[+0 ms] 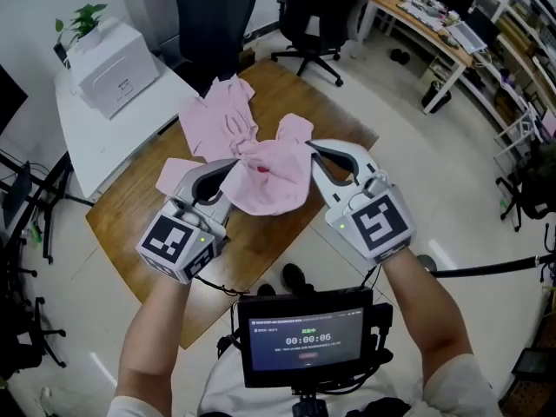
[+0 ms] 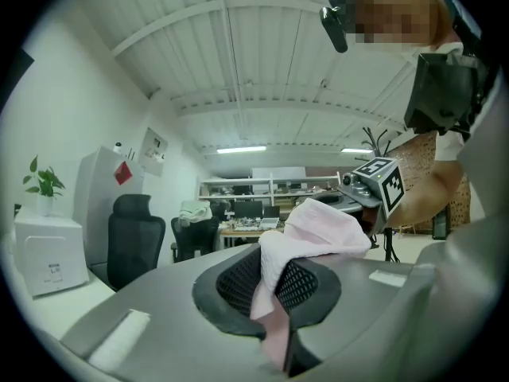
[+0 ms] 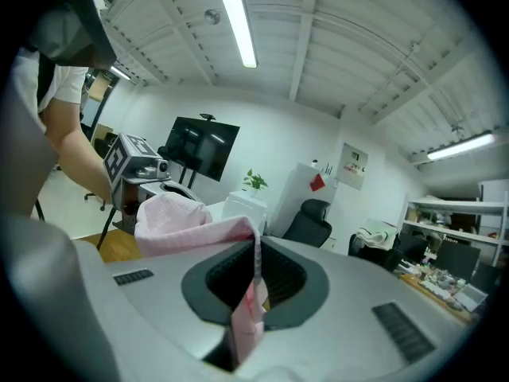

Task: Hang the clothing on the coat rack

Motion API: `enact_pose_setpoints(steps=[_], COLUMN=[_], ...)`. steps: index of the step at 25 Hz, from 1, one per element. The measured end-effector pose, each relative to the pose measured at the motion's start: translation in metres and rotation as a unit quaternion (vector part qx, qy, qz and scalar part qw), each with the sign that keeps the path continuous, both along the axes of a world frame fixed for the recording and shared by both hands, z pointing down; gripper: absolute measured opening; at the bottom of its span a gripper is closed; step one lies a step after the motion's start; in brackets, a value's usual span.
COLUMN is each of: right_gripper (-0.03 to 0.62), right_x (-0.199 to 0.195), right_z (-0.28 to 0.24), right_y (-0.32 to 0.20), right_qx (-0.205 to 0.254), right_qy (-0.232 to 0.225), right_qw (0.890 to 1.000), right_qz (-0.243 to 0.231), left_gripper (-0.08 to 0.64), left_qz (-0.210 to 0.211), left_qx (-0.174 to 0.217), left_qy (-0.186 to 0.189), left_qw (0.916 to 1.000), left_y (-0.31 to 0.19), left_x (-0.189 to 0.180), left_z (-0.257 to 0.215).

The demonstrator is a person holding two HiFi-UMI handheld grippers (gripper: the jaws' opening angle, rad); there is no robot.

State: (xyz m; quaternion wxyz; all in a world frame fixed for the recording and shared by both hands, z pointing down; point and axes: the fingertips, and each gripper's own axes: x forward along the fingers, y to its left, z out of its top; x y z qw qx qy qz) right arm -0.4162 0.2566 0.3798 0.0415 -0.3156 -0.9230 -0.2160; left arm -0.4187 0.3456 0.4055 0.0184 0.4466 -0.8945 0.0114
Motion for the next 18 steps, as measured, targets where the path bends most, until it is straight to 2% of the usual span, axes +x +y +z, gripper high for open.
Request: enact_pose_setpoints(steps=[10,18], right_gripper=[0.006,0.006], right_x=[0.001,0.017], right_z=[-0.064,-0.106], right_y=[-0.015,-0.047], right_qx=[-0.023,-0.021], right_qy=[-0.058,-0.100], right_qw=[0.997,0.990], right_qz=[0.055,0.093], left_gripper=[0.015,0.015], left_qz=[0.034,0.085], left_qx=[0.026,0.076], left_qy=[-0.052,-0.088], left_qw=[0.9978,0.9896], left_y=[-0.008,-0.034], left_x=[-0.007,0.001], left_z=[-0.075,-0.130])
